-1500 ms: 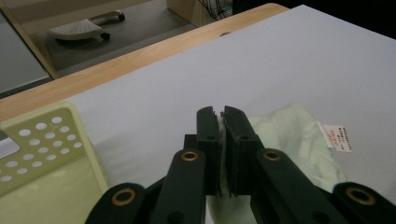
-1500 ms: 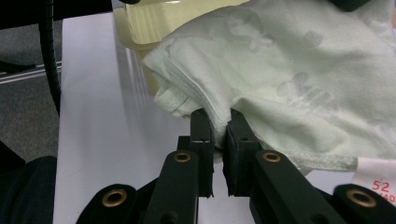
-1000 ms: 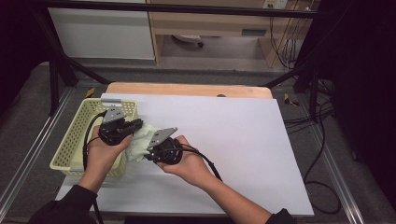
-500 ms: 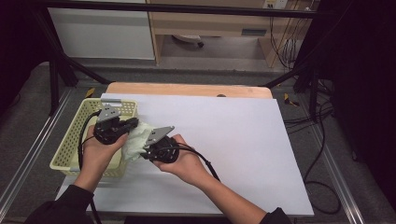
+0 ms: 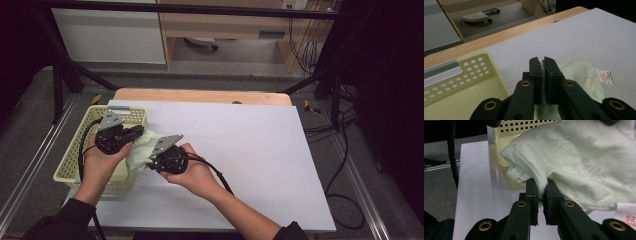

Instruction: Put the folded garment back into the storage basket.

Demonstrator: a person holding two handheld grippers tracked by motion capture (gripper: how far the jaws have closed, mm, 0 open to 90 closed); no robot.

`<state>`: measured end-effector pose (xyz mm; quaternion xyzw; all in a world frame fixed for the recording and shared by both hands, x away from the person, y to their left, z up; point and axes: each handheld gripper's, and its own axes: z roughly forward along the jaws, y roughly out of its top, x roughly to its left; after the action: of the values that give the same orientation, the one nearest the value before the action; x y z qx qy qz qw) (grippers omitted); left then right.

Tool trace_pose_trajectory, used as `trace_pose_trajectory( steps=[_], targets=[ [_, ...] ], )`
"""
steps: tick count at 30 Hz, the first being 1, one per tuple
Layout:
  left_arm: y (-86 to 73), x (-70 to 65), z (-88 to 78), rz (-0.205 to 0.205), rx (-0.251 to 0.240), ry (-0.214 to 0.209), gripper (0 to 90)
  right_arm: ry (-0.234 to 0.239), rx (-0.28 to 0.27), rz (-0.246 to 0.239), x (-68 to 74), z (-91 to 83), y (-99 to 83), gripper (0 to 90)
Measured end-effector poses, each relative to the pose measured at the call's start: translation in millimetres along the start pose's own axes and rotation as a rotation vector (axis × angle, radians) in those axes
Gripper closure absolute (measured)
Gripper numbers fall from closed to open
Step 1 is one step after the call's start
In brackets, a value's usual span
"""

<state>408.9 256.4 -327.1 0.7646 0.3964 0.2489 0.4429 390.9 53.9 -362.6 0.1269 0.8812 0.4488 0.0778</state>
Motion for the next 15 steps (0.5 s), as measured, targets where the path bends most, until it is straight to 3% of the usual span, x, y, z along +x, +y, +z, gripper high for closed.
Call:
trace_pose_trajectory(
  steps=[15],
  targets=[
    [-1.1, 7.0, -4.9, -0.012, -0.001, 0.015, 85.5, 0.009, -0.024, -0.002, 1.6, 6.1, 5.3, 83.6]
  ],
)
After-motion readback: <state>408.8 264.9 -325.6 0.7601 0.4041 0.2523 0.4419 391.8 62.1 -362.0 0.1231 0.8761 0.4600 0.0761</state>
